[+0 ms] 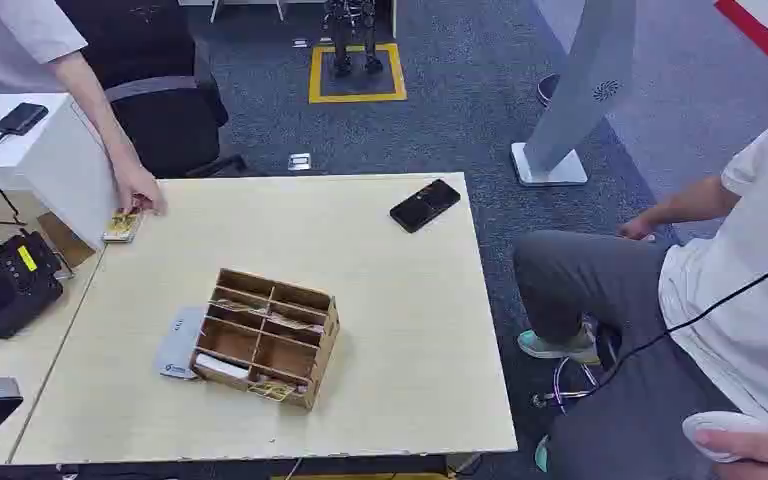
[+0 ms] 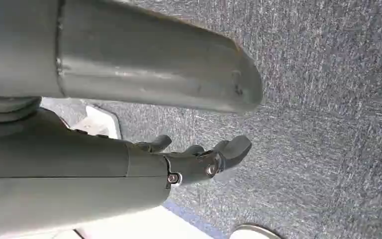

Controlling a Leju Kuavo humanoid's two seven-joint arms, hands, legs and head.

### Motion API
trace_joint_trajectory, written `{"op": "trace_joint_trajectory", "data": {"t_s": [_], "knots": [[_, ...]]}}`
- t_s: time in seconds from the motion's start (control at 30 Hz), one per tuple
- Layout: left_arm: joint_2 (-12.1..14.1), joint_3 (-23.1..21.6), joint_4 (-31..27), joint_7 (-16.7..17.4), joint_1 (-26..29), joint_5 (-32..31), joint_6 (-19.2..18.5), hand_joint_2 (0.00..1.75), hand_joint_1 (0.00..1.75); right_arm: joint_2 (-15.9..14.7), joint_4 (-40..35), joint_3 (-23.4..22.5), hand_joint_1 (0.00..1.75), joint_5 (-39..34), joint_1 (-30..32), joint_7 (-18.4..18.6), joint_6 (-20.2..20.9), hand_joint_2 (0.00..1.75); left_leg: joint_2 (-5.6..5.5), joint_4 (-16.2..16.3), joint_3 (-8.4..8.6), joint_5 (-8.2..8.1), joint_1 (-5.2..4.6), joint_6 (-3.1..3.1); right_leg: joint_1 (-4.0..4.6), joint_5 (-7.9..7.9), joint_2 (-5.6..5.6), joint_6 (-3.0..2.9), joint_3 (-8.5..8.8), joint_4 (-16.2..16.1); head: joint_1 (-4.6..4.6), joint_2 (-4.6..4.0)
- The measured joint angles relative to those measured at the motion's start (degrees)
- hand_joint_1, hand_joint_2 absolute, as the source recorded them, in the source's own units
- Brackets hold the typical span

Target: Pass the card to the sensor for recognition and then transmit it.

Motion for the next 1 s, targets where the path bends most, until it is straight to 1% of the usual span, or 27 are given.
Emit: {"op": "trace_joint_trajectory", "data": {"t_s": [0.03, 0.23, 0.43, 0.47, 0.6, 0.77, 0.9, 1.0], "knots": [[0.8, -0.7, 0.4, 0.7, 0.0, -2.0, 0.7, 1.75, 1.50, 0.0, 0.0, 0.4, 0.00, 0.0, 0.0, 0.2, 0.0, 0.00, 0.00, 0.0, 0.00, 0.00, 0.00, 0.00, 0.00, 0.00, 0.00, 0.00, 0.00, 0.0, 0.00, 0.00], [5.3, -4.2, 3.2, 4.3, 0.0, -12.7, 4.3, 1.75, 1.50, -0.2, 0.3, 2.4, 0.00, 0.1, -0.1, 0.8, 0.0, 0.00, 0.00, 0.0, 0.00, 0.00, 0.00, 0.00, 0.00, 0.00, 0.00, 0.00, -0.01, 0.0, 0.00, 0.00], [9.0, -7.2, 5.8, 8.1, -0.1, -23.2, 7.9, 1.75, 1.50, -0.3, 0.6, 4.4, 0.00, 0.2, -0.1, 1.4, -0.2, 0.00, 0.00, 0.0, 0.00, 0.00, 0.00, 0.00, 0.00, 0.00, 0.01, 0.00, 0.00, 0.0, 0.02, 0.00], [9.4, -7.6, 6.1, 8.6, -0.1, -24.5, 8.4, 1.75, 0.00, -0.3, 0.7, 4.6, 0.00, 0.2, -0.1, 1.4, -0.2, 0.00, 0.00, 0.0, -0.01, 0.00, 0.00, 0.00, 0.00, 0.00, 0.01, 0.00, -0.01, 0.0, 0.00, 0.00], [10.3, -8.2, 7.3, 9.7, -0.2, -26.5, 9.4, 1.75, 0.00, -0.3, 0.8, 5.2, 0.00, 0.2, -0.1, 1.8, -0.3, 0.00, 0.01, 0.0, -0.01, 0.00, 0.00, 0.00, 0.00, 0.00, 0.01, 0.00, -0.01, 0.0, 0.04, 0.00], [10.3, -8.8, 8.4, 12.2, -0.3, -29.2, 11.2, 1.75, 0.00, -0.4, 0.9, 6.3, 0.00, 0.2, -0.1, 2.9, -0.3, 0.00, 0.00, 0.0, -0.01, 0.00, 0.00, 0.00, 0.00, 0.00, 0.01, 0.00, -0.01, 0.0, 0.02, 0.00], [9.9, -10.5, 10.4, 14.8, -1.3, -33.8, 11.4, 1.75, 0.00, -0.4, 1.2, 7.7, 0.00, 0.2, -0.2, 2.9, -0.7, 0.00, 0.00, 0.0, -0.01, 0.00, -0.01, 0.00, 0.00, 0.00, 0.00, 0.00, -0.01, 0.0, 0.02, 0.00], [8.7, -12.4, 12.4, 16.7, -3.0, -35.8, 13.0, 1.75, 0.00, -0.3, 1.5, 8.9, 0.00, 0.2, -0.4, 2.9, -0.8, 0.00, -0.01, 0.0, -0.01, 0.01, -0.01, 0.00, 0.00, 0.00, -0.01, 0.00, 0.01, 0.0, 0.02, 0.00]]}}
